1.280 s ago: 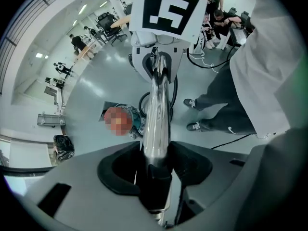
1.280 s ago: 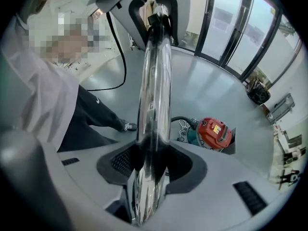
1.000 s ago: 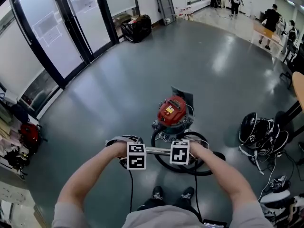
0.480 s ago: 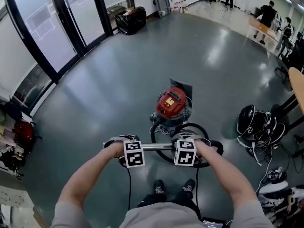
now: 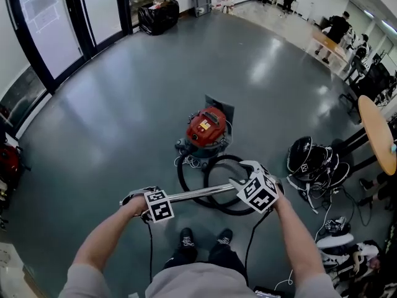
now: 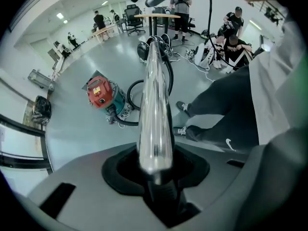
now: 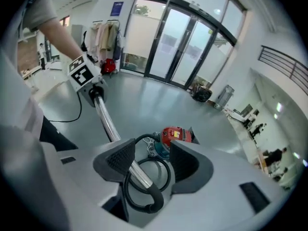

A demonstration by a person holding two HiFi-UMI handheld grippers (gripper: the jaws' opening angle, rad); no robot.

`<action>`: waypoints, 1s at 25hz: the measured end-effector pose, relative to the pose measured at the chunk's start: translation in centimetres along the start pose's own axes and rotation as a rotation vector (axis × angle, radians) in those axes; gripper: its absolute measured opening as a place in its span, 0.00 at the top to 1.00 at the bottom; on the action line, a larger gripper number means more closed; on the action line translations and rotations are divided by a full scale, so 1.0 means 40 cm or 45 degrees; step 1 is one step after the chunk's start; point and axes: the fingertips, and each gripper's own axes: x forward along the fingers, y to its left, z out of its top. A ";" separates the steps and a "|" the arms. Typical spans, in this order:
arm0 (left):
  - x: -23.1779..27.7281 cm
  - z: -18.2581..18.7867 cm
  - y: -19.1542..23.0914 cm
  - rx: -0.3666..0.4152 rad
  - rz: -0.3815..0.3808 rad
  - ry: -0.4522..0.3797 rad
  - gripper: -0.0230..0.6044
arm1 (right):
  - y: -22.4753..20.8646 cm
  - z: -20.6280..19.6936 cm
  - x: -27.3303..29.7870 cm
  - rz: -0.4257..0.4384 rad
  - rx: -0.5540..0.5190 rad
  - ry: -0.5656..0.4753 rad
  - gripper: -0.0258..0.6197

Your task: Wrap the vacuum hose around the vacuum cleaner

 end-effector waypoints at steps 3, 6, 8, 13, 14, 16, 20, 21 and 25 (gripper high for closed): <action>0.038 -0.010 -0.027 -0.138 -0.029 -0.022 0.73 | -0.003 -0.058 -0.026 -0.039 0.107 0.006 0.62; 0.059 -0.011 -0.052 -0.279 -0.045 -0.030 0.73 | 0.017 -0.120 -0.047 -0.033 0.168 0.016 0.62; 0.074 -0.002 -0.070 -0.363 -0.047 -0.030 0.73 | 0.028 -0.161 -0.061 -0.024 0.198 0.013 0.62; 0.127 0.020 -0.124 -0.593 -0.075 -0.030 0.73 | 0.044 -0.248 -0.079 -0.002 0.244 0.012 0.62; 0.141 0.028 -0.136 -0.642 -0.082 -0.029 0.73 | 0.048 -0.266 -0.081 0.008 0.249 0.010 0.62; 0.171 0.048 -0.167 -0.736 -0.094 -0.035 0.73 | 0.058 -0.301 -0.084 0.033 0.257 0.001 0.62; 0.218 0.083 -0.221 -0.911 -0.081 -0.033 0.73 | 0.090 -0.362 -0.067 0.102 0.282 -0.030 0.62; 0.229 0.095 -0.236 -0.955 -0.078 -0.033 0.73 | 0.101 -0.381 -0.058 0.121 0.286 -0.030 0.62; 0.278 0.142 -0.297 -1.104 -0.114 -0.044 0.73 | 0.154 -0.439 -0.025 0.206 0.284 -0.038 0.62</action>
